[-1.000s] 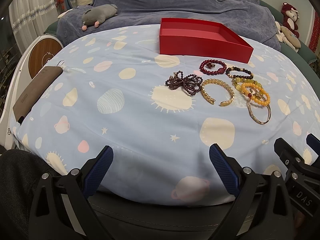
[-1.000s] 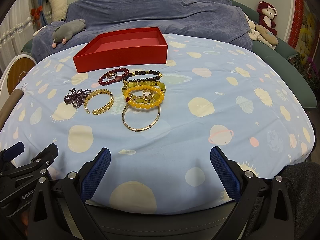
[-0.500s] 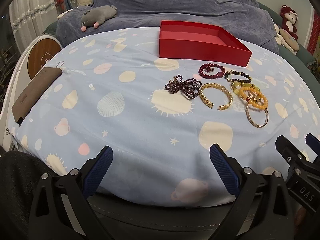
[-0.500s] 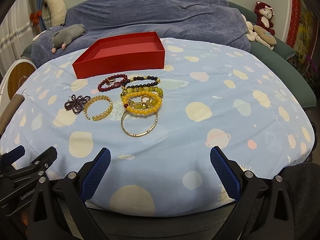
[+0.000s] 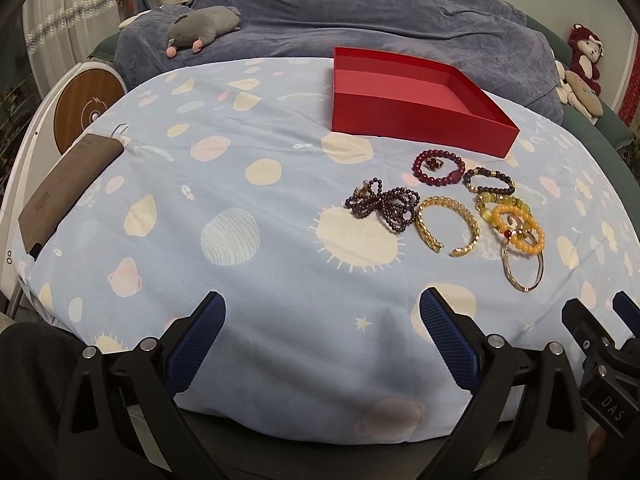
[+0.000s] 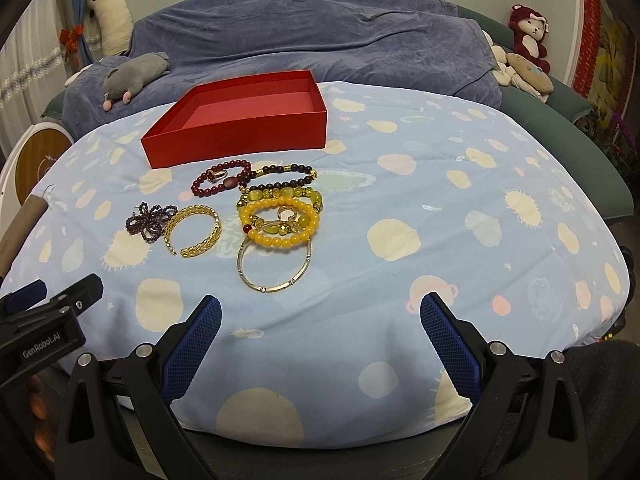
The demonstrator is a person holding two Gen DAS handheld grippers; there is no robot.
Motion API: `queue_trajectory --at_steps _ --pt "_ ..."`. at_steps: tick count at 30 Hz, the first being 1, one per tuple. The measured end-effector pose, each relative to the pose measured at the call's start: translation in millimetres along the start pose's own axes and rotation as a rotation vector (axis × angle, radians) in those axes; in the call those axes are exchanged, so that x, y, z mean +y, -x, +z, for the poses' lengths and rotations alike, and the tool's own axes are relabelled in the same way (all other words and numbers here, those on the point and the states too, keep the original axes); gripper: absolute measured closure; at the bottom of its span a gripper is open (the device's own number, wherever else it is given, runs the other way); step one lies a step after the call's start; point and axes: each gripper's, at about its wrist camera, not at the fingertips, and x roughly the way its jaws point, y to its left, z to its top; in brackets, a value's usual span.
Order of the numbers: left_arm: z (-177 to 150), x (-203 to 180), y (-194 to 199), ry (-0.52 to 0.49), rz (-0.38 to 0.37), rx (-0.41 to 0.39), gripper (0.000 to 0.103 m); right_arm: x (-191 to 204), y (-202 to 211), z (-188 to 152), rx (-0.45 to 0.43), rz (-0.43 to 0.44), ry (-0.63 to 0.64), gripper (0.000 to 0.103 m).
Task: Organize jewelry
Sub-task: 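Grasp the dark garnet bead strand with the left tool while the right tool grasps the orange amber bracelet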
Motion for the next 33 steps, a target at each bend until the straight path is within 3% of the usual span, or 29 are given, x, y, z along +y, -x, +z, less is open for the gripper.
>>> queue_trajectory --at_steps 8,13,15,17,21,25,28,33 --pt "30 -10 -23 -0.024 -0.009 -0.002 0.01 -12 -17 22 0.04 -0.005 -0.041 0.007" --pt "50 -16 -44 -0.037 -0.025 0.017 0.018 -20 -30 35 0.054 -0.012 -0.087 0.007" --pt "55 -16 -54 -0.041 -0.038 0.033 0.025 -21 -34 37 0.061 -0.012 -0.093 0.007" --pt "58 -15 -64 -0.043 -0.054 0.058 0.039 -21 -38 39 0.065 -0.011 -0.093 0.007" --pt "59 -11 -75 -0.021 -0.093 0.083 0.049 -18 -44 42 0.081 -0.006 -0.083 0.007" --pt "60 -15 -75 -0.043 -0.139 0.073 0.078 -16 -50 42 0.103 0.005 -0.081 0.007" --pt "60 -16 -75 -0.039 -0.177 0.079 0.091 -13 -53 43 0.122 0.014 -0.077 0.007" --pt "59 -18 -68 -0.042 -0.18 0.058 0.095 -12 -56 47 0.126 0.025 -0.075 0.007"
